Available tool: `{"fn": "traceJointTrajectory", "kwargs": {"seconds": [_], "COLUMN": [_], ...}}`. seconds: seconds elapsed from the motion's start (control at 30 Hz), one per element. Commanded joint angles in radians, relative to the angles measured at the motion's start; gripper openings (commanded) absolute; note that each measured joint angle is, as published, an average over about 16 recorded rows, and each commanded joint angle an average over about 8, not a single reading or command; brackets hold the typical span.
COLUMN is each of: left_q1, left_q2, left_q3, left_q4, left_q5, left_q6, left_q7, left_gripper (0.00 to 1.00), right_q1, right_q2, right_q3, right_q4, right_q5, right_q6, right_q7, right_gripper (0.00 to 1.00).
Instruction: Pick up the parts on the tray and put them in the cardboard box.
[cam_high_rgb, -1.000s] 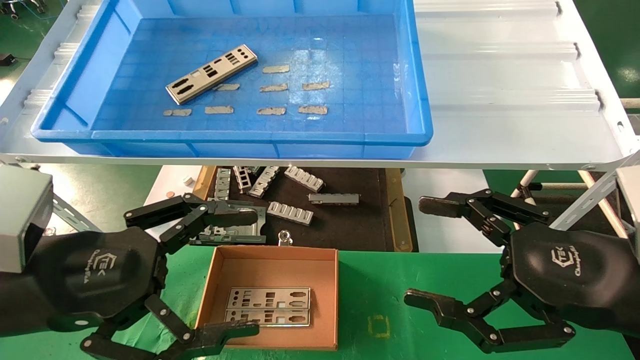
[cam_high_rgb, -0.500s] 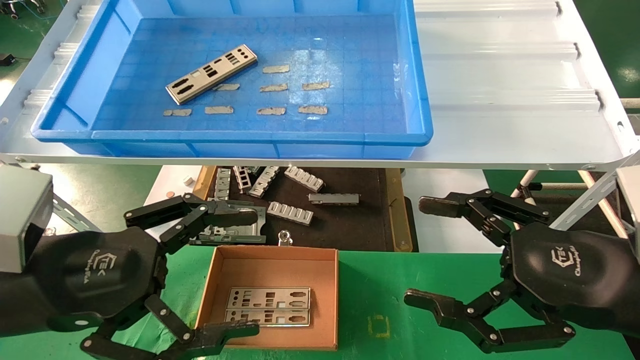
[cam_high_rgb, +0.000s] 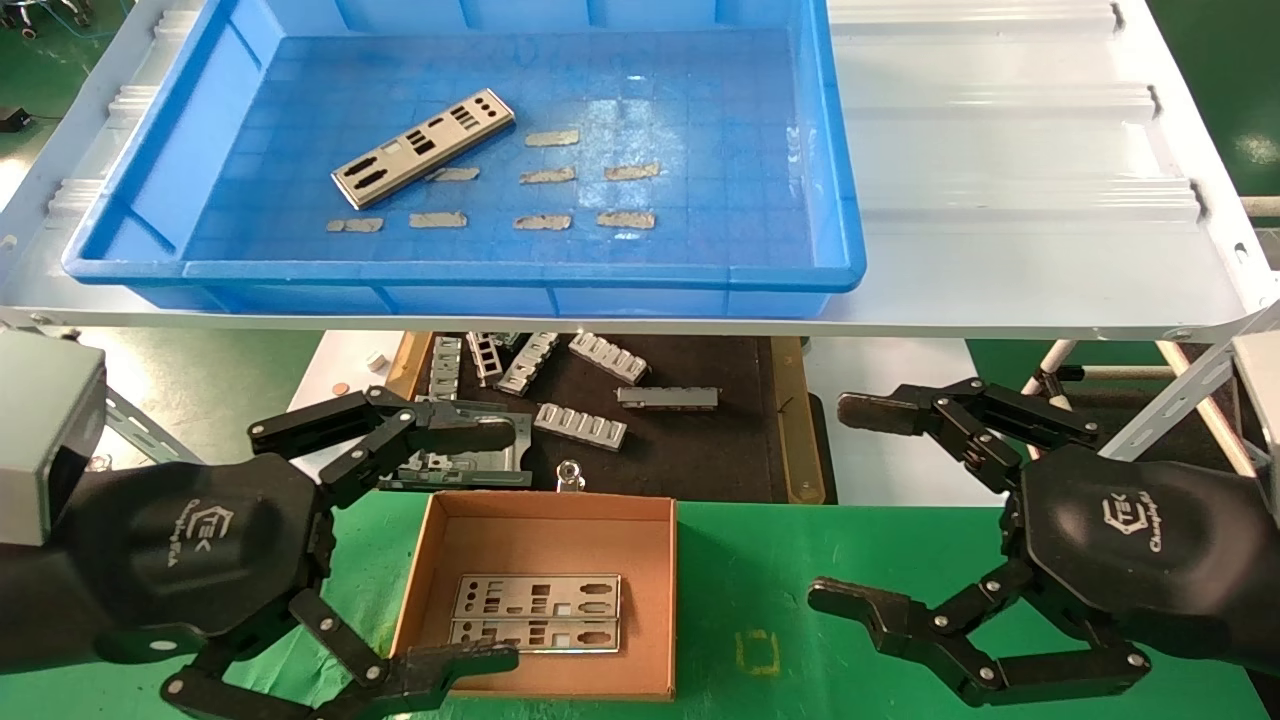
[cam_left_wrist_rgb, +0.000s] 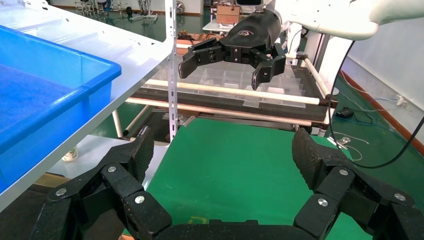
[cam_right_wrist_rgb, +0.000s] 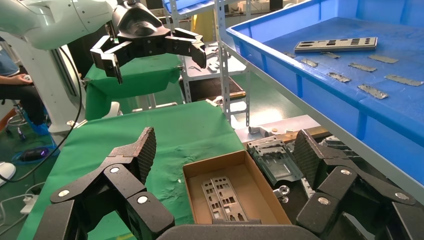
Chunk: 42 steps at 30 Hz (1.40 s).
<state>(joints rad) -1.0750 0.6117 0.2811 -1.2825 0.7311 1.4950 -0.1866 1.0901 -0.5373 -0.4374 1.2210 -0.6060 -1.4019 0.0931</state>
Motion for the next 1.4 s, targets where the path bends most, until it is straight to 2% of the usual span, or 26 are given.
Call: {"fn": "traceJointTrajectory", "kwargs": {"seconds": [0.03, 1.4], "left_q1": [0.0, 0.0], "left_q2": [0.0, 0.0], "left_q3": [0.0, 0.0], "left_q4": [0.0, 0.0], "left_q5": [0.0, 0.0], "left_q6": [0.0, 0.0], "left_q7": [0.0, 0.0], "left_gripper": [1.0, 1.0], "right_q1": [0.0, 0.0], "right_q2": [0.0, 0.0], "right_q3": [0.0, 0.0], "right_q4": [0.0, 0.0], "right_q5": [0.0, 0.0], "right_q6": [0.0, 0.0], "right_q7": [0.0, 0.0], "right_gripper": [1.0, 1.0]}}
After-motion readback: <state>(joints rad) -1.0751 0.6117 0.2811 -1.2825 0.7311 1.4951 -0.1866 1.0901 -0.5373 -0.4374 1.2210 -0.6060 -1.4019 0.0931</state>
